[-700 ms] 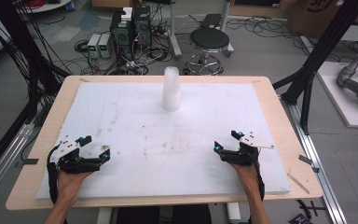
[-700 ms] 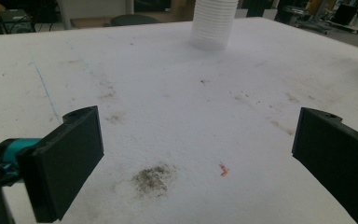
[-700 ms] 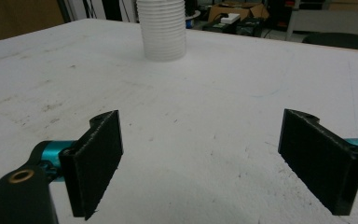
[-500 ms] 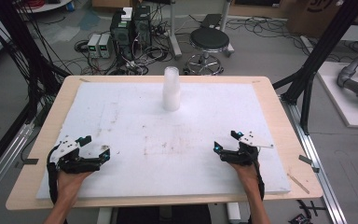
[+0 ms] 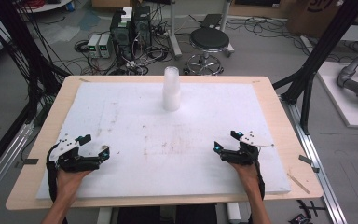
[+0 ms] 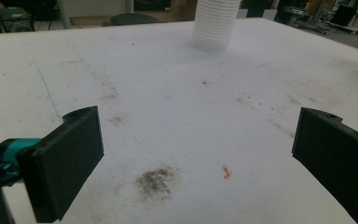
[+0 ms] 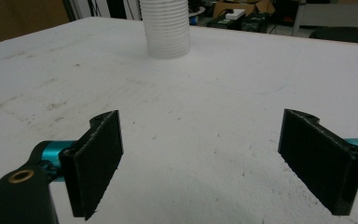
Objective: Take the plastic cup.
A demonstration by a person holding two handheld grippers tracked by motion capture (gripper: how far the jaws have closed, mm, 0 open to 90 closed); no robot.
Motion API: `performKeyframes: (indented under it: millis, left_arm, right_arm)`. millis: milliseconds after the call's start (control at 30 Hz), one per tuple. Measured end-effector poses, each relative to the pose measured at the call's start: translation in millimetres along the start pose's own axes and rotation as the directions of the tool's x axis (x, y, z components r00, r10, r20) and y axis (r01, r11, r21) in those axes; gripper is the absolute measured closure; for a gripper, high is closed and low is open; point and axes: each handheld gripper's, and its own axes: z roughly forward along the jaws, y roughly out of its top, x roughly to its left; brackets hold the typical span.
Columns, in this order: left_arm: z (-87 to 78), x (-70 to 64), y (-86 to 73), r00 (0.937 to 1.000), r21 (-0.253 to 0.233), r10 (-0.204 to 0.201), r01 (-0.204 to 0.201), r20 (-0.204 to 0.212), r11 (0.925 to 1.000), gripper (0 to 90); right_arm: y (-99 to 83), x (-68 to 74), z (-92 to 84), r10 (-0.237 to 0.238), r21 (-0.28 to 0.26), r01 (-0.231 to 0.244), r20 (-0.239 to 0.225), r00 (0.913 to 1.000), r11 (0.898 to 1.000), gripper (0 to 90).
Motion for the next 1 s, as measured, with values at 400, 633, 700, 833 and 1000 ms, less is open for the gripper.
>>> performKeyframes:
  millis: [400, 633, 700, 833, 1000]
  left_arm:
    - [10.6, 12.4, 58.1, 0.9985, -0.031, 0.037, -0.036, 0.040, 0.9989, 1.8]
    - [28.2, 22.5, 101.9, 0.9907, -0.047, 0.083, -0.079, 0.107, 0.9958, 1.8]
    - [35.4, 24.8, 111.7, 0.9874, -0.042, 0.097, -0.092, 0.125, 0.9948, 1.8]
    - [50.0, 25.7, 131.0, 0.9799, -0.039, 0.122, -0.117, 0.158, 0.9923, 1.8]
    - [68.5, 24.0, 154.8, 0.9670, -0.032, 0.147, -0.143, 0.208, 0.9891, 1.8]
  right_arm:
    - [-0.1, 0.8, -0.2, -0.003, 0.000, 0.003, 0.000, 1.0000, 1.000, 13.8]
    - [0.0, 0.6, 0.0, -0.006, 0.000, 0.006, 0.001, 1.0000, 1.000, 13.8]
    - [0.0, 0.6, 0.0, -0.006, -0.001, 0.006, -0.001, 1.0000, 1.000, 13.8]
    - [0.1, 0.9, 0.0, -0.007, 0.005, 0.007, -0.005, 1.0000, 1.000, 13.8]
    - [0.0, 0.7, -0.1, -0.004, 0.001, 0.004, -0.004, 1.0000, 1.000, 13.8]
